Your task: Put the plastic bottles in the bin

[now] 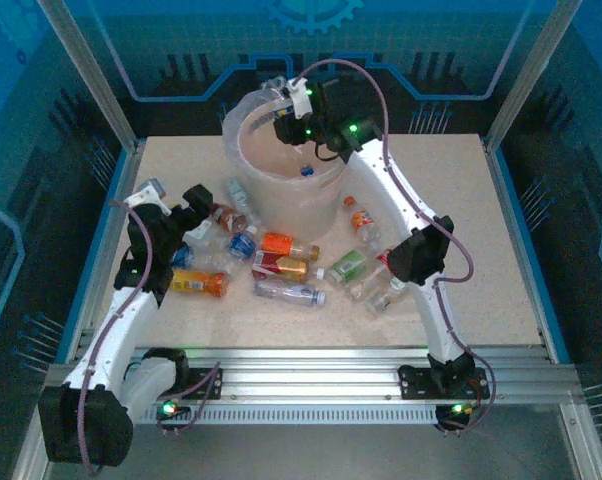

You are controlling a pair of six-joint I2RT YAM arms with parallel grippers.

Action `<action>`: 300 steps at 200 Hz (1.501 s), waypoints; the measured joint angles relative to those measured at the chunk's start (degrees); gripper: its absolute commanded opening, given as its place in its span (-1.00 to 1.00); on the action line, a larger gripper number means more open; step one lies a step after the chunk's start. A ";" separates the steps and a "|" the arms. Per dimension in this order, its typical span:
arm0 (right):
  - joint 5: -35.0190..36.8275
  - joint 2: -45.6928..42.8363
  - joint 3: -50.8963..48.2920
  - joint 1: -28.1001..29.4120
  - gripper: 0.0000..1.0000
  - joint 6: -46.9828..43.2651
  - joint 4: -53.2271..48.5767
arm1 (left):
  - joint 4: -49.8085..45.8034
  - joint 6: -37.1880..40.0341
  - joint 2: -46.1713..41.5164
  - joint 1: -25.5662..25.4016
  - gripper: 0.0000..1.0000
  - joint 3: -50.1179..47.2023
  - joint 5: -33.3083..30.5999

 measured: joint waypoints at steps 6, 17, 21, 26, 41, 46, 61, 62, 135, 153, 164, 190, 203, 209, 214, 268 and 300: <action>-0.09 0.42 0.00 0.00 -0.53 -0.31 -0.26 | 0.00 0.00 0.00 0.00 0.98 0.00 0.02; -0.09 1.11 0.00 0.00 -0.52 -0.81 -0.76 | 0.00 0.00 0.04 0.00 0.98 0.00 0.02; -0.09 1.29 0.00 0.00 -0.51 -0.94 -0.94 | 0.00 0.00 0.07 0.00 0.98 0.00 0.04; -0.07 1.51 -0.02 0.00 -0.51 -1.14 -1.22 | -0.02 0.00 0.11 0.00 0.98 0.00 0.07; -0.04 2.01 -0.07 0.00 -0.51 -1.73 -1.88 | -0.02 0.00 0.46 0.00 0.98 0.00 0.42; -0.04 2.14 -0.07 0.00 -0.51 -1.92 -2.05 | -0.02 0.00 0.59 0.00 0.98 0.00 0.48; 0.00 2.36 -0.07 0.00 -0.49 -2.40 -2.54 | -0.02 0.00 0.98 0.00 0.98 0.00 0.85; 0.00 2.36 -0.07 0.00 -0.49 -2.40 -2.54 | -0.02 0.00 0.98 0.00 0.98 0.00 0.85; 0.87 3.37 -2.64 0.00 0.00 -4.72 -6.29 | -0.04 0.00 2.19 0.00 0.98 0.37 0.90; 1.31 4.09 -2.82 0.00 0.20 -5.38 -7.26 | -0.07 0.00 2.60 0.00 0.98 0.79 0.92; 1.68 4.50 -2.82 0.02 0.37 -5.66 -7.72 | -0.04 0.00 2.75 0.00 0.98 0.87 0.96; 2.32 5.09 -2.82 0.02 0.66 -6.36 -8.55 | -0.04 -0.02 3.23 0.00 0.98 0.96 1.40; 2.34 5.09 -2.82 0.02 0.77 -6.45 -8.70 | -0.07 -0.02 3.61 0.00 0.98 0.96 1.51; 2.32 5.07 -2.82 0.02 0.81 -6.64 -8.68 | -0.09 -0.02 3.74 0.00 0.98 1.01 1.55; 2.32 5.07 -2.82 0.04 0.86 -6.67 -8.70 | -0.31 -0.04 3.93 0.00 0.98 1.18 1.62; 2.32 4.94 -1.07 0.04 0.99 -7.45 -9.73 | -0.66 -0.02 4.42 0.00 0.98 2.80 1.99; 2.43 2.51 1.40 0.04 0.99 -7.43 -10.34 | -1.36 0.00 4.42 0.00 0.98 2.80 1.92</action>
